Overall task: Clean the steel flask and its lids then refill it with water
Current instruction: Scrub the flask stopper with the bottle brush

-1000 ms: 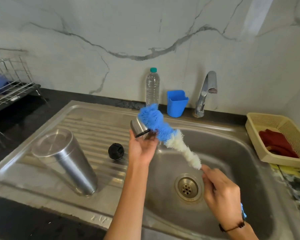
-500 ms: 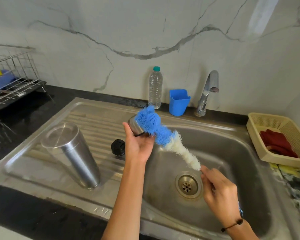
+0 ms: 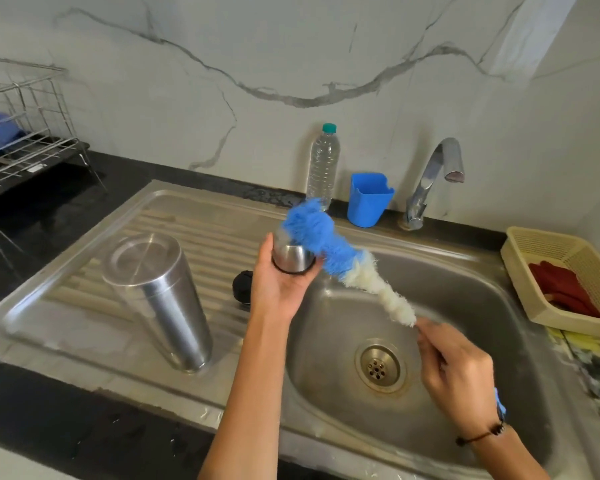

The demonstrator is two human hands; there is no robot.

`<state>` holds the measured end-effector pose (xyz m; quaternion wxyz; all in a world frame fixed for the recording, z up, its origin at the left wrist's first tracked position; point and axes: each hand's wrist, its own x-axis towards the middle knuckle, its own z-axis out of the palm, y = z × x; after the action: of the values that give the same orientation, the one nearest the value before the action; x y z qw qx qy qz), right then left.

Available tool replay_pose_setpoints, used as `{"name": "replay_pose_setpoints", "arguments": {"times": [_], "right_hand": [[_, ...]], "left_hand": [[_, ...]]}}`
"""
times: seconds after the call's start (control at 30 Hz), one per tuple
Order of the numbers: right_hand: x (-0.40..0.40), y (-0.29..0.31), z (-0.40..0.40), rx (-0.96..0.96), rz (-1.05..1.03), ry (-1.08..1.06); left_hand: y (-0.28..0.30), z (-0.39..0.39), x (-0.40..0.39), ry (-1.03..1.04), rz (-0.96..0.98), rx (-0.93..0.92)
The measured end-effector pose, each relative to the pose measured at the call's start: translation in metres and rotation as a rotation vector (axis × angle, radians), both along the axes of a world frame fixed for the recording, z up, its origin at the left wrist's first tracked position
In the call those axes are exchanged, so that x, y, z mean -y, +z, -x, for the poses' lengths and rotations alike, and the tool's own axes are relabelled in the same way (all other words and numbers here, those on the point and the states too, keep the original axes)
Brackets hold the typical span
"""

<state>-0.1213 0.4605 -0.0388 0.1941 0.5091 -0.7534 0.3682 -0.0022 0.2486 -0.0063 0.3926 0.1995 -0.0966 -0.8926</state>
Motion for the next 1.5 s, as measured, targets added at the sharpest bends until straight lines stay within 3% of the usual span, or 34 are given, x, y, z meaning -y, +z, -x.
{"name": "replay_pose_setpoints", "arguments": {"times": [0.23, 0.37, 0.53, 0.73, 1.17, 1.5], "right_hand": [[0.005, 0.021, 0.018, -0.151, -0.058, -0.111], [-0.001, 0.020, 0.009, -0.182, -0.038, -0.009], [0.007, 0.009, 0.008, -0.101, -0.042, -0.094], [0.003, 0.022, 0.011, -0.143, -0.066, -0.002], [0.001, 0.008, 0.000, -0.179, -0.065, -0.072], [-0.003, 0.008, 0.004, -0.190, -0.047, -0.079]], "left_hand": [[0.002, 0.004, 0.009, 0.022, 0.108, 0.083], [0.003, 0.007, 0.009, 0.098, 0.207, 0.197], [0.003, 0.007, 0.003, 0.068, 0.286, 0.234], [0.006, 0.001, 0.007, 0.003, 0.441, 0.293], [0.002, 0.011, 0.005, 0.061, -0.029, 0.016], [0.009, 0.012, 0.002, 0.057, -0.114, -0.036]]}}
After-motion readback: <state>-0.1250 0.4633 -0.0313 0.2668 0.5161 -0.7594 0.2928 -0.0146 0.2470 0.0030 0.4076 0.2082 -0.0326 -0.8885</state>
